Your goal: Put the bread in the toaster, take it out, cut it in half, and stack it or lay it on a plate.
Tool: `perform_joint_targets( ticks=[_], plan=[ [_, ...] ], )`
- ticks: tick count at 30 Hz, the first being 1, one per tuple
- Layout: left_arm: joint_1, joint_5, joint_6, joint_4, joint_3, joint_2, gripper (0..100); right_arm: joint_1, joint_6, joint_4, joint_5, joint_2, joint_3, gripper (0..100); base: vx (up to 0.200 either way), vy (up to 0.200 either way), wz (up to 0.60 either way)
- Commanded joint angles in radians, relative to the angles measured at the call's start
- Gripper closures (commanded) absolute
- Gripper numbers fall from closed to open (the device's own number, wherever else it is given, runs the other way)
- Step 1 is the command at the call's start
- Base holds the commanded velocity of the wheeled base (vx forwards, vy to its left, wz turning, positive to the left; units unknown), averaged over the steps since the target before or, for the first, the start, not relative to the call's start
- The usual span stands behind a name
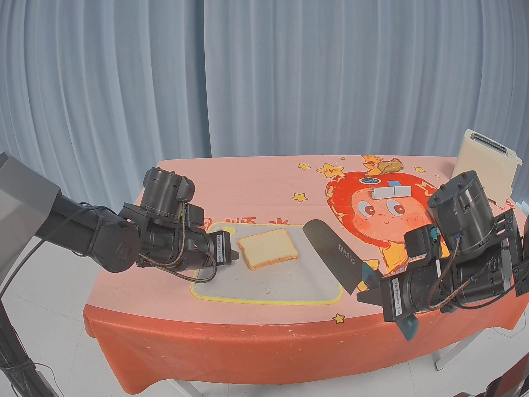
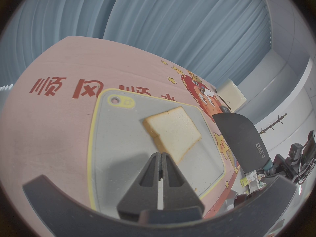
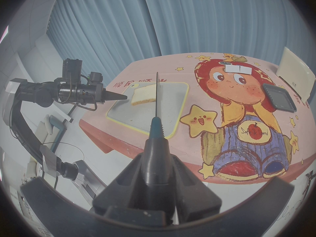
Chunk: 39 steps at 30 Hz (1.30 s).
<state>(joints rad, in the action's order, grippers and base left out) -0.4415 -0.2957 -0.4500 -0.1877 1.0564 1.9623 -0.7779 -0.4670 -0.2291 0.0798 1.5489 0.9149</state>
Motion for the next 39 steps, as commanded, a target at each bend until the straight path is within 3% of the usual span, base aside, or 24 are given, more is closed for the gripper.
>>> perform_joint_targets(
  ticks=[1, 21, 25, 33, 39],
  plan=[
    [-0.023, 0.000, -0.001, -0.001, 0.016, 0.030, 100, 0.002, -0.001, 0.002, 0.000, 0.003, -0.001, 100, 0.000, 0.000, 0.00],
    [-0.091, 0.000, -0.006, -0.001, 0.020, 0.043, 100, -0.003, 0.001, 0.005, 0.000, -0.001, -0.005, 100, 0.000, 0.000, 0.00],
    [-0.131, 0.000, -0.050, -0.001, 0.010, 0.027, 100, -0.004, 0.002, 0.010, 0.000, 0.003, -0.005, 100, 0.000, 0.000, 0.00],
    [-0.137, 0.000, -0.056, -0.003, -0.079, -0.200, 100, -0.003, 0.064, 0.013, 0.009, -0.026, -0.027, 100, 0.000, 0.000, 0.00],
    [-0.098, 0.001, -0.041, -0.004, -0.121, -0.342, 100, -0.008, 0.171, 0.040, 0.014, -0.030, -0.037, 100, 0.000, 0.000, 0.00]
  ],
)
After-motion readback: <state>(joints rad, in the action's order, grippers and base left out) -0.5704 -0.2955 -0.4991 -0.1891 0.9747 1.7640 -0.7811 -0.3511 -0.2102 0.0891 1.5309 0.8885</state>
